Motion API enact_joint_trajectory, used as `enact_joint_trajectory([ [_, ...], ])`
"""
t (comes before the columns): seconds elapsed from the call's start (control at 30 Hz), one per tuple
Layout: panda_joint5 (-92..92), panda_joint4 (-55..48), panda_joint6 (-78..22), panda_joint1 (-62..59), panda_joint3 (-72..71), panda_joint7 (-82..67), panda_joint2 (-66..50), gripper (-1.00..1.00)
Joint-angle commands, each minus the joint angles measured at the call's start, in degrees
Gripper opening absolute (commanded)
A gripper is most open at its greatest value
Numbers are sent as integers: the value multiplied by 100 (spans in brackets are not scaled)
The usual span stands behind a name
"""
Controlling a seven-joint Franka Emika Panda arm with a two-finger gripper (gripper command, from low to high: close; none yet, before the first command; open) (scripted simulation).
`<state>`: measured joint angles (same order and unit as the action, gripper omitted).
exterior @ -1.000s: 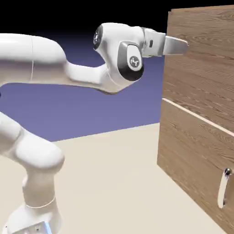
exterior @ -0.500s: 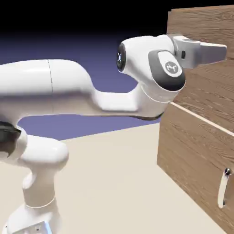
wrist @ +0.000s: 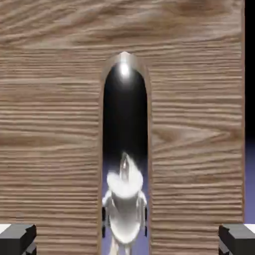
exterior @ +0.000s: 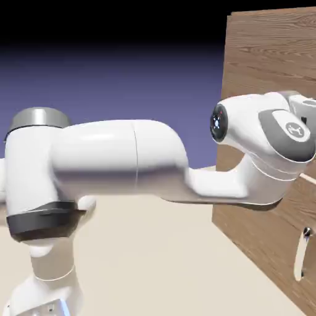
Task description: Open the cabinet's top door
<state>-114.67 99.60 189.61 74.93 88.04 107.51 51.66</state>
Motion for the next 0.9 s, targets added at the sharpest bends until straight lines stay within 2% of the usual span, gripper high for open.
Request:
enact_joint_trajectory([
  [0.0,0,0,0,0,0,0,0,-100],
  [0.43,-1602,2569,-2464,-2346,-2283,1189,1366,-100],
  [0.87,-802,5167,-4369,-5002,-4580,1836,2164,-100],
])
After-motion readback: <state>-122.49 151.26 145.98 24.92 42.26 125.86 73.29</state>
